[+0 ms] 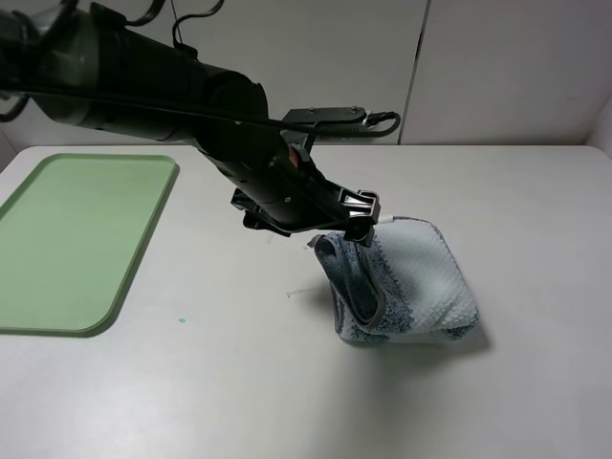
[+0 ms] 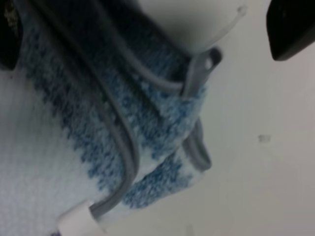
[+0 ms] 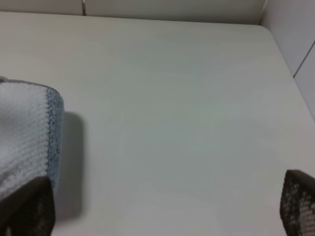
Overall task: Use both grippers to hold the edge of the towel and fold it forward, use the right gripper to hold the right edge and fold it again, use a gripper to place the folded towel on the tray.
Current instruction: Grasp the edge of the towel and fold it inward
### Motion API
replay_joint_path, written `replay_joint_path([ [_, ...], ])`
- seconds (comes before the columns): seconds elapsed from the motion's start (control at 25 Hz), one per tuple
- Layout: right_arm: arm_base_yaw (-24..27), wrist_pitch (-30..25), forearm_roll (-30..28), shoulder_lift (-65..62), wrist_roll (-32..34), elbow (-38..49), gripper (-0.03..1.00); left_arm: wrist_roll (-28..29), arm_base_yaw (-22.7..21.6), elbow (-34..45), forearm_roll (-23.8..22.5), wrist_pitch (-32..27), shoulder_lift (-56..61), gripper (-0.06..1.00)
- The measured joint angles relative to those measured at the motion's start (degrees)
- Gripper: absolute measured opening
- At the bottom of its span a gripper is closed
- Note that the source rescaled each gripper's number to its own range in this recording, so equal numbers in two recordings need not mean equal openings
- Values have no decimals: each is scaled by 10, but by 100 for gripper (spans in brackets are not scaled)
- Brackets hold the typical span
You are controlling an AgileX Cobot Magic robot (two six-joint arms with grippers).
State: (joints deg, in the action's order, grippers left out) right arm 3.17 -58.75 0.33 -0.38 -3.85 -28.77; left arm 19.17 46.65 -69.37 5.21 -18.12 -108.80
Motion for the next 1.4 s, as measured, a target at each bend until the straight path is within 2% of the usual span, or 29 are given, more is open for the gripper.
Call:
replay_joint_path([
  [0.28,0,0,2,0,0,0,100,5,9,-69,0,2,-64,100],
  [0.44,0,0,2,0,0,0,100,10,14,-97,0,-26,-88,100],
  [0.64,0,0,2,0,0,0,100,21,18,-102,4,-62,-108,100],
  [0.84,0,0,2,0,0,0,100,20,19,-102,5,-70,-123,100],
  [1.4,0,0,2,0,0,0,100,20,20,-104,19,20,-179,100],
])
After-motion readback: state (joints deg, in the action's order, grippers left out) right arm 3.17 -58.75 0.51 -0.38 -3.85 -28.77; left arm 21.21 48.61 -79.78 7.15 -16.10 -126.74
